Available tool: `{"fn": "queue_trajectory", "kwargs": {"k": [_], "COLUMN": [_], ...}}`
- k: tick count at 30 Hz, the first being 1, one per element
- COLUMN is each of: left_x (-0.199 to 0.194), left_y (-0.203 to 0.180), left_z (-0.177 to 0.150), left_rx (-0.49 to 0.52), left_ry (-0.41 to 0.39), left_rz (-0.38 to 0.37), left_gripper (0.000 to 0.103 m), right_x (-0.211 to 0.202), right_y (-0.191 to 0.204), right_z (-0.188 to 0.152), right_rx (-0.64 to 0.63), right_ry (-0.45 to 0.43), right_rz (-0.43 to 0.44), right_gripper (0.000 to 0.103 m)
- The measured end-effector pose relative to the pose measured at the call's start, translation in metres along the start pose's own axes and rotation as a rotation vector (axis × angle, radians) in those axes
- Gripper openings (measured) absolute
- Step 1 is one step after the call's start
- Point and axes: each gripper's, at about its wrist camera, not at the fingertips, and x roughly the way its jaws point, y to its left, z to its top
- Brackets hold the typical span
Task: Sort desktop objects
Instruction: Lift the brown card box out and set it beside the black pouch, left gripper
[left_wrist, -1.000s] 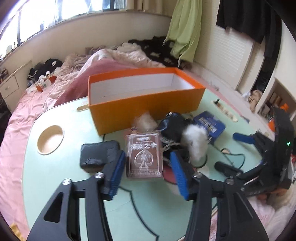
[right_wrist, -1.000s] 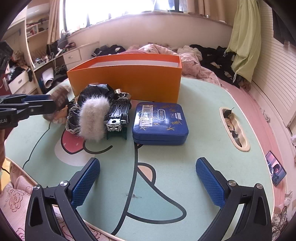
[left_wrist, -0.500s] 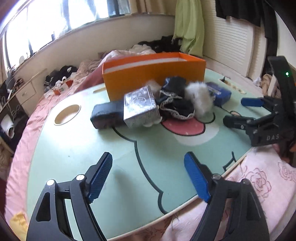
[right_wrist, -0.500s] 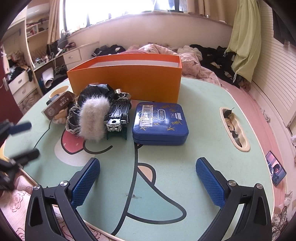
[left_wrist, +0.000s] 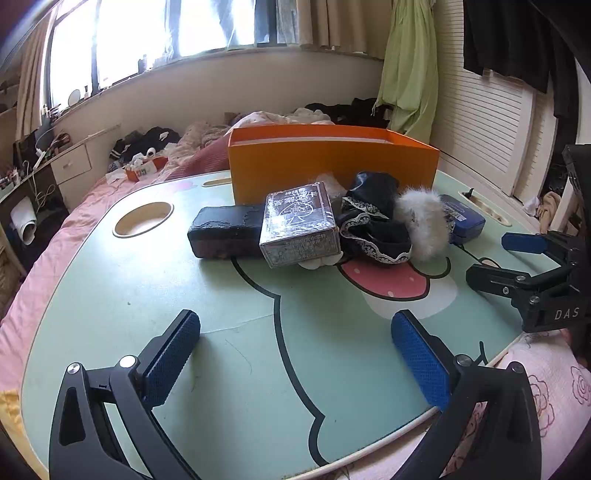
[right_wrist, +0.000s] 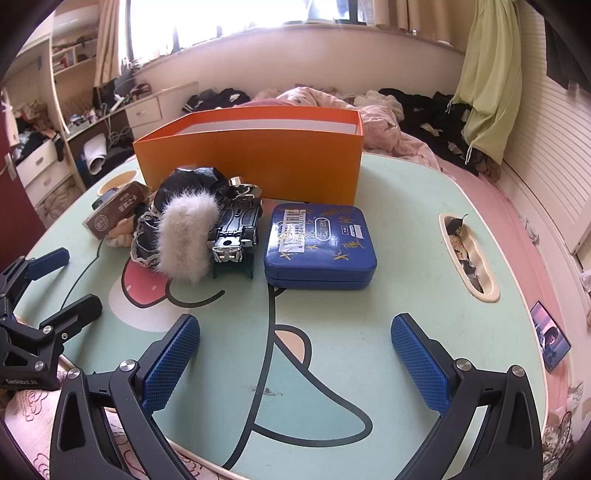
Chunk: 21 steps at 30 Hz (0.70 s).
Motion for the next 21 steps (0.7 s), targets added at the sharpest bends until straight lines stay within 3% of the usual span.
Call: {"fn": "queue_trajectory", "kwargs": {"k": [16, 18, 21], "left_x": [0.001, -0.001, -0.001], "left_y": [0.000, 0.001, 0.001], "left_z": [0.000, -0.002, -0.002], "left_rx": [-0.003, -0.002, -0.002], "left_ry": [-0.002, -0.002, -0.001], "left_rz": [0.000, 0.001, 0.001], "left_gripper": [0.103, 0.103, 0.103], "right_x": [0.002, -0.003, -0.026], "right_y": [-0.007, -0.009, -0.014], "right_z": [0.004, 0.013, 0.039], "right_rx": [-0.003, 0.019, 0.065], "right_ry": [0.025, 0.030, -0.044], "right_rz": [0.000, 0.038, 0.116], "right_gripper": [0.103, 0.103, 0.103]}}
